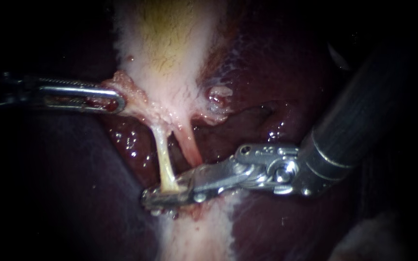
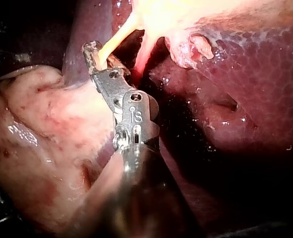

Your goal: Going back second clip left tube

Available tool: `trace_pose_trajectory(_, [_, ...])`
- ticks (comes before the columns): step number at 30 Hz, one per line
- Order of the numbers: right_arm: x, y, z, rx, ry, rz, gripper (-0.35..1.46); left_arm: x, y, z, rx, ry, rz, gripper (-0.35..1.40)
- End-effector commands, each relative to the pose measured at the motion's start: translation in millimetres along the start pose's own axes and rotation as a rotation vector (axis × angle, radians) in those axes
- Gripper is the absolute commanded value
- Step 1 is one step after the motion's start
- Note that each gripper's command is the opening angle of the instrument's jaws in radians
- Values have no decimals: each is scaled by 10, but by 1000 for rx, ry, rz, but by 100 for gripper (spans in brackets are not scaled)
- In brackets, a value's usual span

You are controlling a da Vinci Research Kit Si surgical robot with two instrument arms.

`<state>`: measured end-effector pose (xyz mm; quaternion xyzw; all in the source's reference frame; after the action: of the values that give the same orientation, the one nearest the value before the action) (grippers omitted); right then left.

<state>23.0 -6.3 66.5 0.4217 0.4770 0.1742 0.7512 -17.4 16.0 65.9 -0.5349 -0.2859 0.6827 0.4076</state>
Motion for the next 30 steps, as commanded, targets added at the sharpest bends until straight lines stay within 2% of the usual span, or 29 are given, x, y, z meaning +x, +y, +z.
trace_pose_trajectory(1, [-1,1,0,-2,-2,0,-35,0,0,0,0,0,0,-35])
trace_pose_trajectory(2, [-1,0,1,0,0,0,-35,0,0,0,0,0,0,-35])
trace_pose_trajectory(6, [2,-2,4,3,15,-1,15,0,-1,0,-1,0,0,-35])
trace_pose_trajectory(9, [5,-2,10,-7,33,0,39,0,-2,0,-1,0,0,-35])
trace_pose_trajectory(14, [7,4,16,-43,78,-5,48,-2,-2,1,0,0,1,-35])
trace_pose_trajectory(17, [8,10,18,-94,99,-42,50,-2,-2,1,1,0,1,-35])
trace_pose_trajectory(18, [8,14,17,-130,114,-50,50,-2,-2,2,1,0,2,-35])
trace_pose_trajectory(26, [3,35,2,-207,137,-112,50,-3,-2,2,1,0,2,-35])
trace_pose_trajectory(30, [0,35,-3,-211,135,-137,50,-4,-2,3,2,1,2,-35])
